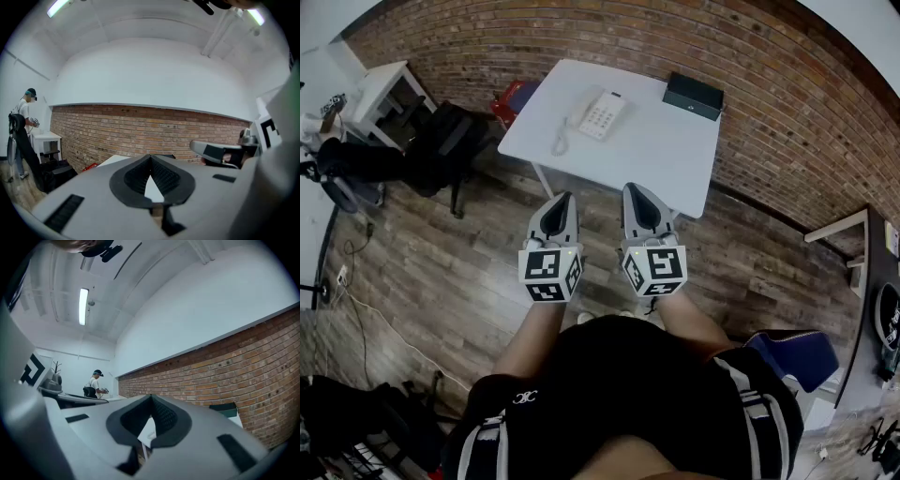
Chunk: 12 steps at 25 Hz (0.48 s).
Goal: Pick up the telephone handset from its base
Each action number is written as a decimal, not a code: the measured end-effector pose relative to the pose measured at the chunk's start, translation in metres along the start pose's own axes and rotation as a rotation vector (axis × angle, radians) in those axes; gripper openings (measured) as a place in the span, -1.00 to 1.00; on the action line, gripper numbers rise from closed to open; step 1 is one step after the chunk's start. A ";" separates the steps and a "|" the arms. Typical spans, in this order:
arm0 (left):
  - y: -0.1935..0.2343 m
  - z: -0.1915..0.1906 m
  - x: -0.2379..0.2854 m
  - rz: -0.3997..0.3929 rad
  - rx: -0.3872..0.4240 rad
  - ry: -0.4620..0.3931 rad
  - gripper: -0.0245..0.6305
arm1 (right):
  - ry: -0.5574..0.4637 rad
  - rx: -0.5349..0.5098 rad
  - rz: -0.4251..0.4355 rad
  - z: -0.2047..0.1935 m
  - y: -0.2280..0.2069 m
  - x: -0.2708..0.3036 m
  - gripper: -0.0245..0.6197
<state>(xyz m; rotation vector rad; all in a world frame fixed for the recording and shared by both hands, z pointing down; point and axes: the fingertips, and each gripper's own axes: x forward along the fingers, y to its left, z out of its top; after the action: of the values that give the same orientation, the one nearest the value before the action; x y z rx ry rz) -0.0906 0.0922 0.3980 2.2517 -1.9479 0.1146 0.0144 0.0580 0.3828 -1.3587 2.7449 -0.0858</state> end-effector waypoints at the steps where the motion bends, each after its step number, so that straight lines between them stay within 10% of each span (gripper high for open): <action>1: -0.001 0.001 -0.001 0.002 -0.001 -0.001 -0.92 | -0.002 0.001 0.000 0.001 -0.001 -0.002 -0.93; 12: -0.033 0.005 -0.006 0.014 0.032 -0.010 -0.92 | -0.028 0.017 0.019 0.008 -0.019 -0.031 -0.93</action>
<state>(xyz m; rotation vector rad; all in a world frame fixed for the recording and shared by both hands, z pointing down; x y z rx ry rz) -0.0594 0.1018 0.3896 2.2640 -1.9809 0.1372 0.0485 0.0710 0.3776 -1.3194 2.7267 -0.0885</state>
